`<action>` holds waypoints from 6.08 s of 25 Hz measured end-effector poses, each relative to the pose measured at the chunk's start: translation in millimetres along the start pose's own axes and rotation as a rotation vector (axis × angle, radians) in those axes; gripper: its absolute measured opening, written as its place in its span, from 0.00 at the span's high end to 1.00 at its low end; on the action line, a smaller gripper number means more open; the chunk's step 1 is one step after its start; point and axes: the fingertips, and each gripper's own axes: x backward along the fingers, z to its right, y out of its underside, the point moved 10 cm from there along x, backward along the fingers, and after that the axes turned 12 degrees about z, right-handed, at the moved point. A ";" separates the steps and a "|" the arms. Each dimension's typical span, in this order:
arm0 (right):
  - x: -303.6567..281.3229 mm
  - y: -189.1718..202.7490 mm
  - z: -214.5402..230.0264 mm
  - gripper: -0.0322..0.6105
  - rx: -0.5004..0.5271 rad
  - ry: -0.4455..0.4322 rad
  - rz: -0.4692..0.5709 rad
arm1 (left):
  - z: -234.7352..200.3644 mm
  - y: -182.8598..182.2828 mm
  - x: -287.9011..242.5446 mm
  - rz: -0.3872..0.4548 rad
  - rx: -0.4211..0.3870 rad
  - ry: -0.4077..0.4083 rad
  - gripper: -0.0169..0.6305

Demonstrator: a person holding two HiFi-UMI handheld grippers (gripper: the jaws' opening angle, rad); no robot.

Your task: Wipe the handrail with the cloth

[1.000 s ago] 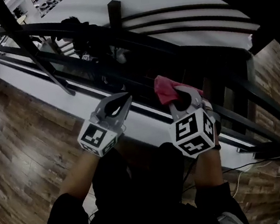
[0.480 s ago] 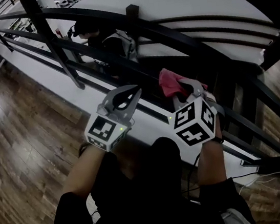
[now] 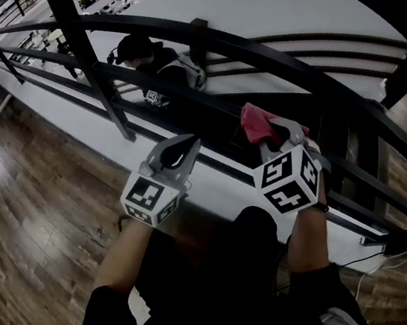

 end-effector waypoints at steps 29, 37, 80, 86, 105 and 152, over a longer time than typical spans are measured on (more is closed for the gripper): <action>-100.6 -108.9 -50.2 0.87 0.056 0.072 -0.052 | -110.8 16.4 46.1 0.064 0.073 0.023 0.97; -123.0 -130.7 -58.9 0.87 0.072 0.055 -0.067 | -131.9 17.2 56.0 0.061 0.081 0.000 0.97; -255.6 -250.8 -94.1 0.87 0.176 -0.067 -0.063 | -222.4 10.9 121.0 0.059 0.096 -0.167 0.97; -267.7 -259.4 -107.7 0.87 0.208 -0.023 -0.007 | -219.0 8.6 131.4 0.041 0.077 -0.194 0.97; -135.3 -203.8 -132.7 0.87 0.228 0.065 0.415 | -147.4 33.6 104.4 0.041 0.039 -0.122 0.97; 275.1 345.6 6.2 0.87 0.086 0.871 -0.411 | 404.3 141.3 -192.2 0.067 0.414 0.976 0.97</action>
